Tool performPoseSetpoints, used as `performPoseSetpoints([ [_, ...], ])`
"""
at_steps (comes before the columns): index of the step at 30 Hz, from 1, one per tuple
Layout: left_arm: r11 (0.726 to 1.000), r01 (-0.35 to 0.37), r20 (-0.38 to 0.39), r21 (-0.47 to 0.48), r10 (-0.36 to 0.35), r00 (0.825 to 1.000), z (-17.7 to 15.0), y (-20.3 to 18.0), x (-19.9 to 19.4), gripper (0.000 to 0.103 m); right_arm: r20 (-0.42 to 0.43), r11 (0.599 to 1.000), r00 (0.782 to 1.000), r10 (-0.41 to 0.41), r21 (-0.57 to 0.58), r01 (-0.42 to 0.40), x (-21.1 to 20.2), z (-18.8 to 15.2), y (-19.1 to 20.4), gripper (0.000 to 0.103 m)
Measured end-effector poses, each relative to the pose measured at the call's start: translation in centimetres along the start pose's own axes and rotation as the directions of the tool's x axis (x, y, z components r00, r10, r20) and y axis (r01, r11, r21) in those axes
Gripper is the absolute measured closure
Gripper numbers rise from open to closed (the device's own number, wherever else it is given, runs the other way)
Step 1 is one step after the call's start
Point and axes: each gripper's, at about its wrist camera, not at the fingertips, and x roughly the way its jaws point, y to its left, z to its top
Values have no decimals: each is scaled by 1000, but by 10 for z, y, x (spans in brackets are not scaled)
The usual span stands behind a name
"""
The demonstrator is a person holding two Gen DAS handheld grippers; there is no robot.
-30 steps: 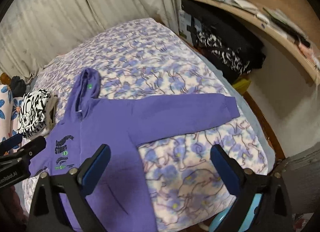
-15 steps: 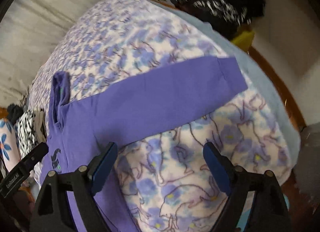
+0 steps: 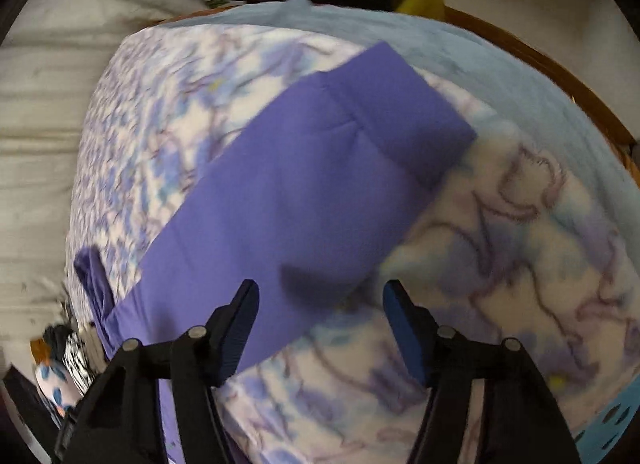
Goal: Fold large clothes
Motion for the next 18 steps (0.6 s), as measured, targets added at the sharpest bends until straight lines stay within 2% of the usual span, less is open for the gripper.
performPoseSetpoints([
  [1,1000,5,-1,-5,-5,1000,0,0,2,3,-6,1000,1000,4,17,-4,5,3,-3,50],
  [5,1000,17,0,-9,-17,1000,0,-3,6,3,-1,998,1000,16,56,-16,15,12,-11,62],
  [6,1000,18,0,-9,-18,1000,0,-4,7,3,1,998,1000,22,63,-22,18,14,-11,69],
  [7,1000,17,0,-8,-17,1000,0,-4,8,3,6,997,1000,29,65,-30,18,16,-12,80],
  [9,1000,14,2,-9,-14,1000,0,-3,7,3,18,997,999,51,57,-52,18,19,-11,92],
  [12,1000,7,13,-12,-6,1000,-1,0,4,3,60,1000,998,30,-9,-30,10,17,2,94],
  [15,1000,7,46,-16,-6,999,-2,12,-9,3,121,992,992,35,-122,-20,-10,9,27,94],
  [18,999,32,88,-29,-29,996,-7,30,-24,3,165,961,984,69,-275,-21,-33,-6,66,94],
])
